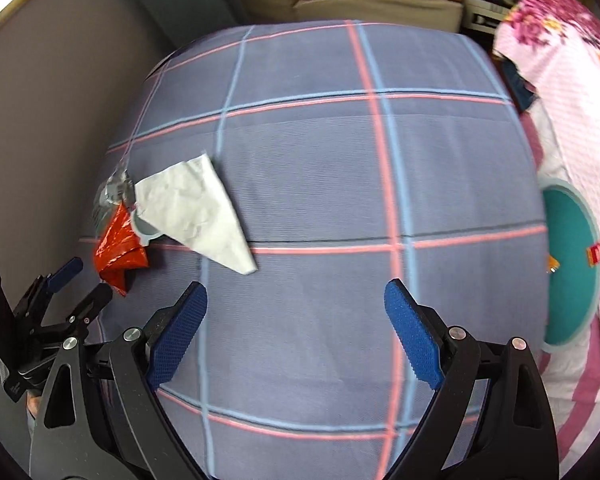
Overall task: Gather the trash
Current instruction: 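Withdraw both open tools from the bin toward the tissue and red packet, then grasp the white tissue with the right tool while the left tool grasps the red packet, then carry the tissue and red packet over the bin and open both tools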
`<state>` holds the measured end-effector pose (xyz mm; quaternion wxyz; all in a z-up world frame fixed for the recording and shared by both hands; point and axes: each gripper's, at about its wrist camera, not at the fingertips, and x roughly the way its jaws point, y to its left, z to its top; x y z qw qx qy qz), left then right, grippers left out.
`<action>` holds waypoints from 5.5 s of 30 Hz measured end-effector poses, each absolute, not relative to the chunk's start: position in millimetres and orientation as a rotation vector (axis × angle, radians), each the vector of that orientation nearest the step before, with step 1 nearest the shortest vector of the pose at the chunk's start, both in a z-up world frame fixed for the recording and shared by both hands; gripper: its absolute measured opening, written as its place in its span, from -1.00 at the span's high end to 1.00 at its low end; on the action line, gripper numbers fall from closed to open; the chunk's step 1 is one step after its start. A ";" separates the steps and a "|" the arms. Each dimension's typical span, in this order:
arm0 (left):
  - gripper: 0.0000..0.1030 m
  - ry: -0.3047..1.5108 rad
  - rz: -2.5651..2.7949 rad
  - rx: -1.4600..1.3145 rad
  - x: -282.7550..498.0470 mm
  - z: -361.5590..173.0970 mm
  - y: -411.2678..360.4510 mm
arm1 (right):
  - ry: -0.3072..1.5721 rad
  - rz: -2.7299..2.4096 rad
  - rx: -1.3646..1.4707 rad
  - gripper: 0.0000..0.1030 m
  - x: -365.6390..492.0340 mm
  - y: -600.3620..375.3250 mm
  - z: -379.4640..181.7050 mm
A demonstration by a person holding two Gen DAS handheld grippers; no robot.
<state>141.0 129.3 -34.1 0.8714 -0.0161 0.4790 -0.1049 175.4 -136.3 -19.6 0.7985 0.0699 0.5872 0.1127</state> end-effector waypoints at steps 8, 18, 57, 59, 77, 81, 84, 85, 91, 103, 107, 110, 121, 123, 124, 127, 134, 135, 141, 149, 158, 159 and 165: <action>-0.79 1.004 -0.253 -0.066 147.1 -46.4 152.1 | 1.302 0.352 0.064 -0.67 208.6 -69.6 -47.8; -0.79 1.027 -0.310 -0.114 155.1 -59.1 165.1 | 1.279 0.385 0.048 -0.67 228.1 -50.7 -68.7; -0.12 1.015 -0.317 -0.037 147.9 -60.1 148.7 | 1.147 0.490 -0.185 0.08 203.9 -33.2 -68.6; -0.11 1.020 -0.316 -0.046 148.3 -60.9 146.7 | 1.150 0.484 -0.178 0.60 200.5 -37.8 -67.4; -0.11 0.968 -0.358 -0.046 124.0 -14.1 72.8 | 1.098 0.396 0.118 0.83 145.9 -162.2 -7.9; -0.11 0.966 -0.388 -0.025 123.8 -7.1 37.2 | 1.068 0.344 0.163 0.83 128.8 -203.3 2.5; -0.11 0.961 -0.408 -0.004 123.5 -2.5 8.9 | 1.051 0.305 0.195 0.83 117.7 -233.3 5.7; -0.11 0.960 -0.417 0.001 123.5 -1.0 -0.8 | 1.046 0.290 0.211 0.83 113.7 -244.9 6.8; -0.11 0.959 -0.482 0.062 123.9 6.2 -64.4 | 1.018 0.195 0.282 0.83 98.0 -308.6 9.2; -0.11 0.994 -0.611 0.167 127.6 4.5 -186.0 | 0.954 0.081 0.400 0.81 73.6 -412.9 8.3; -0.11 1.006 -0.650 0.194 128.4 -0.9 -221.4 | 0.957 0.043 0.409 0.79 68.2 -438.9 5.2; -0.11 1.019 -0.673 0.210 130.0 -6.0 -245.1 | 0.965 0.020 0.415 0.78 66.7 -454.2 0.8; -0.11 1.054 -0.711 0.229 149.3 -20.9 -290.7 | 0.989 -0.009 0.453 0.78 77.4 -482.7 -12.0; -0.11 1.057 -0.721 0.233 151.9 -23.0 -297.3 | 0.993 -0.013 0.456 0.78 79.2 -486.4 -13.4; -0.11 1.059 -0.726 0.235 152.9 -24.3 -300.5 | 0.996 -0.016 0.457 0.78 80.4 -488.1 -14.3; -0.11 1.066 -0.738 0.242 155.6 -28.9 -309.7 | 0.998 -0.027 0.460 0.78 83.0 -490.4 -15.2; -0.15 1.084 -0.749 0.233 165.2 -37.2 -324.4 | 1.001 -0.053 0.471 0.77 88.4 -501.0 -17.0; -0.20 1.085 -0.752 0.229 166.0 -37.5 -325.2 | 1.003 -0.056 0.470 0.77 88.8 -502.1 -17.3; -0.62 1.090 -0.751 0.206 169.8 -39.7 -325.2 | 1.013 -0.068 0.473 0.77 92.6 -504.3 -20.1; -0.80 1.097 -0.740 0.173 168.9 -39.3 -311.6 | 1.028 -0.066 0.467 0.76 99.0 -500.3 -23.8; -0.81 1.092 -0.724 0.165 164.5 -37.9 -290.1 | 1.064 -0.062 0.466 0.45 114.8 -492.3 -35.5; -0.81 1.090 -0.724 0.161 164.6 -37.5 -287.9 | 1.065 -0.062 0.464 0.41 116.9 -490.8 -36.1; -0.81 1.084 -0.714 0.140 167.5 -36.2 -274.3 | 1.077 -0.070 0.446 0.11 127.2 -483.5 -39.7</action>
